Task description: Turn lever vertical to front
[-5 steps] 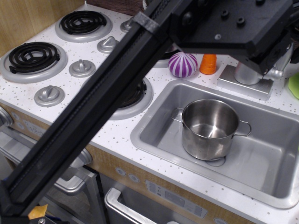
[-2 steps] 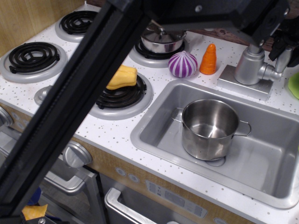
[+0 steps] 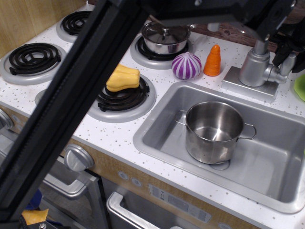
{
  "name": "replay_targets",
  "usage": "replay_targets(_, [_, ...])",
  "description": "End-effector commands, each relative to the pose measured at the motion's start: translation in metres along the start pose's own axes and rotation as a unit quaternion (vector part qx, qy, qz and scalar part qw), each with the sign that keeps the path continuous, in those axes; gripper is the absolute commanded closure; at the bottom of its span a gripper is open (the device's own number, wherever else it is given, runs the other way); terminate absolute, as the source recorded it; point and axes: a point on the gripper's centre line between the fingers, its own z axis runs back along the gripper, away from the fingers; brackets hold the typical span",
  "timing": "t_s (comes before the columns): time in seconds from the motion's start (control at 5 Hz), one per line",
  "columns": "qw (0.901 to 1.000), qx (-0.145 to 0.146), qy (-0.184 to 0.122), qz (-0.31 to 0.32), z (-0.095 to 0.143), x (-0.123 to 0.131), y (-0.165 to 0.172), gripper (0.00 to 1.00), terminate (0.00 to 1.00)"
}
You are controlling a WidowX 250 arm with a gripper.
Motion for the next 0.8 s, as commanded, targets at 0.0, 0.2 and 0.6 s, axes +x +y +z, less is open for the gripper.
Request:
replay_targets(0.0, [0.9997,-0.001,0.003,0.022,0.036,-0.007,0.005,1.00,0.00])
replay_targets(0.2, [0.9993,0.008,0.011,0.035,0.039,-0.023,0.007,1.00,0.00])
replay_targets(0.6, [0.9987,0.008,0.017,0.047,0.035,-0.034,0.010,1.00,0.00])
